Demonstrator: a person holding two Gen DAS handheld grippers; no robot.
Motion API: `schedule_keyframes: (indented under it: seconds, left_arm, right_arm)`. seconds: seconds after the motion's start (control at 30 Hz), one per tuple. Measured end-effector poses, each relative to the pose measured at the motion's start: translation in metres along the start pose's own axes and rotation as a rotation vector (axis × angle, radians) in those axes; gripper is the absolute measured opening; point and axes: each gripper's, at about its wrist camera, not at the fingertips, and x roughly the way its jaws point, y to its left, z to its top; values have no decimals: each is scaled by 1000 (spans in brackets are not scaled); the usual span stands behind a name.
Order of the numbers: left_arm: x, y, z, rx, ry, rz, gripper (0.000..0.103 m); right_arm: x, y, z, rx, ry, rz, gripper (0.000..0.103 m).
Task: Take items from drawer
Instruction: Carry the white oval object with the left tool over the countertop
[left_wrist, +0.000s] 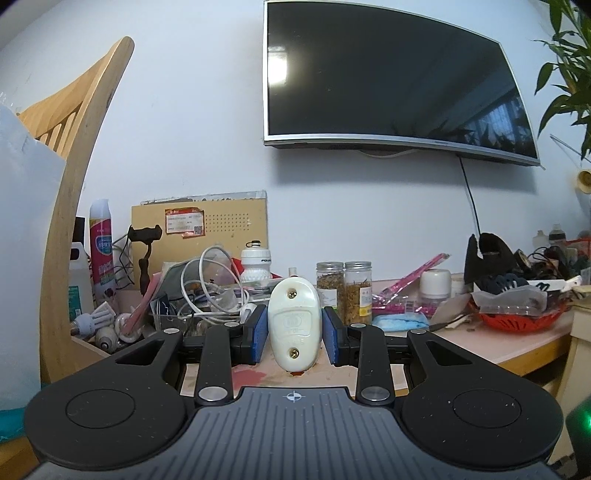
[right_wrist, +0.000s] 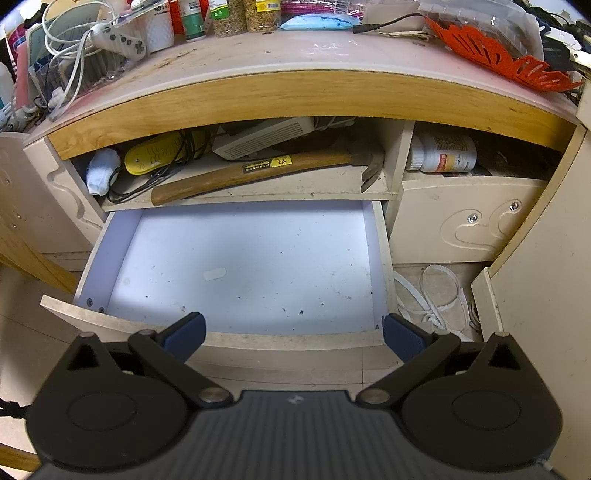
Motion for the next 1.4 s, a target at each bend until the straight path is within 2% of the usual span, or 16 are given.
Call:
schedule_keyframes:
  seconds: [0.33, 0.97, 1.4]
  left_arm:
    - [32, 3, -1, -12, -1, -7, 30]
    - [127, 10, -14, 2, -12, -6, 30]
    - [168, 6, -21, -1, 0, -11, 30]
  right_arm:
    - [0, 2, 0, 3, 0, 5, 103]
    - [2, 3, 3, 20, 8, 44, 103]
    - [4, 9, 6, 20, 16, 77, 103]
